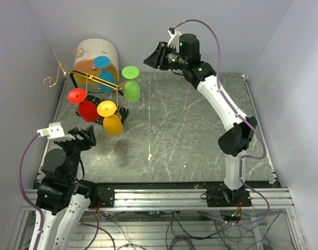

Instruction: Take the wine glass off the wine glass rack

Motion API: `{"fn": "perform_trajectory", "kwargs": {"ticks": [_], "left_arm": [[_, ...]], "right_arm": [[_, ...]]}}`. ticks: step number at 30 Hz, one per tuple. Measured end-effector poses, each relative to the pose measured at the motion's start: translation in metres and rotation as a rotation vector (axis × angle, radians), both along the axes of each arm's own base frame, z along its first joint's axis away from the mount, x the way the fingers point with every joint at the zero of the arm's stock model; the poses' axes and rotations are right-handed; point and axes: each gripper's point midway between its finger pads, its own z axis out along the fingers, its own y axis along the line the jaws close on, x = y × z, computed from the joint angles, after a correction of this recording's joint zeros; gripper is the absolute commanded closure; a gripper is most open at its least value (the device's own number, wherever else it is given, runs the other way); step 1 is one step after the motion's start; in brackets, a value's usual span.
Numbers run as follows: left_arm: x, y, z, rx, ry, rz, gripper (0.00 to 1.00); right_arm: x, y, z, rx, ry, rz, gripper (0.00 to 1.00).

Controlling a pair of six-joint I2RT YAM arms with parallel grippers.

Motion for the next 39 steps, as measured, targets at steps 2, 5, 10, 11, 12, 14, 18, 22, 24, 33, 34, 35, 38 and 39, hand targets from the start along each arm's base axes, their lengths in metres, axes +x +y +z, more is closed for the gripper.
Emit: {"fn": "perform_trajectory", "kwargs": {"ticks": [2, 5, 10, 11, 12, 14, 18, 22, 24, 33, 34, 35, 38, 39], "left_arm": [[0.000, 0.000, -0.001, 0.000, 0.002, 0.000, 0.25], [0.000, 0.000, -0.001, -0.003, 0.005, 0.001, 0.25], [0.001, 0.000, -0.004, -0.006, 0.016, 0.001, 0.25], [0.001, -0.001, -0.004, -0.006, 0.018, 0.001, 0.25], [0.001, -0.001, -0.004, -0.006, 0.018, 0.000, 0.25], [0.001, -0.001, -0.004, -0.006, 0.019, 0.000, 0.25], [0.001, -0.001, -0.004, -0.006, 0.019, -0.001, 0.25], [0.001, -0.001, -0.004, -0.006, 0.019, -0.001, 0.25], [0.001, -0.001, -0.004, -0.006, 0.019, -0.001, 0.25], [0.001, -0.001, -0.004, -0.005, 0.019, -0.002, 0.25], [0.001, -0.001, -0.004, -0.006, 0.019, -0.002, 0.25], [0.001, -0.001, -0.004, -0.005, 0.019, -0.002, 0.25], [0.001, -0.001, -0.004, -0.006, 0.019, -0.002, 0.25], [0.001, -0.001, -0.004, -0.006, 0.019, -0.002, 0.25]], "right_arm": [[0.005, 0.006, -0.014, -0.010, 0.024, 0.011, 0.63], [0.012, 0.013, -0.039, -0.036, 0.071, 0.019, 0.63], [0.019, 0.024, -0.061, -0.058, 0.109, 0.028, 0.63], [0.020, 0.026, -0.065, -0.061, 0.113, 0.030, 0.63], [0.019, 0.027, -0.066, -0.063, 0.116, 0.031, 0.63], [0.018, 0.029, -0.068, -0.065, 0.119, 0.035, 0.63], [0.017, 0.032, -0.067, -0.063, 0.114, 0.040, 0.63], [0.016, 0.033, -0.069, -0.065, 0.116, 0.041, 0.63], [0.016, 0.034, -0.071, -0.066, 0.119, 0.042, 0.64], [0.011, 0.041, -0.072, -0.071, 0.115, 0.045, 0.65], [0.012, 0.041, -0.072, -0.072, 0.114, 0.042, 0.65], [0.011, 0.041, -0.072, -0.073, 0.113, 0.041, 0.65], [0.012, 0.042, -0.073, -0.077, 0.109, 0.037, 0.65], [0.012, 0.041, -0.073, -0.080, 0.106, 0.034, 0.65]]}}
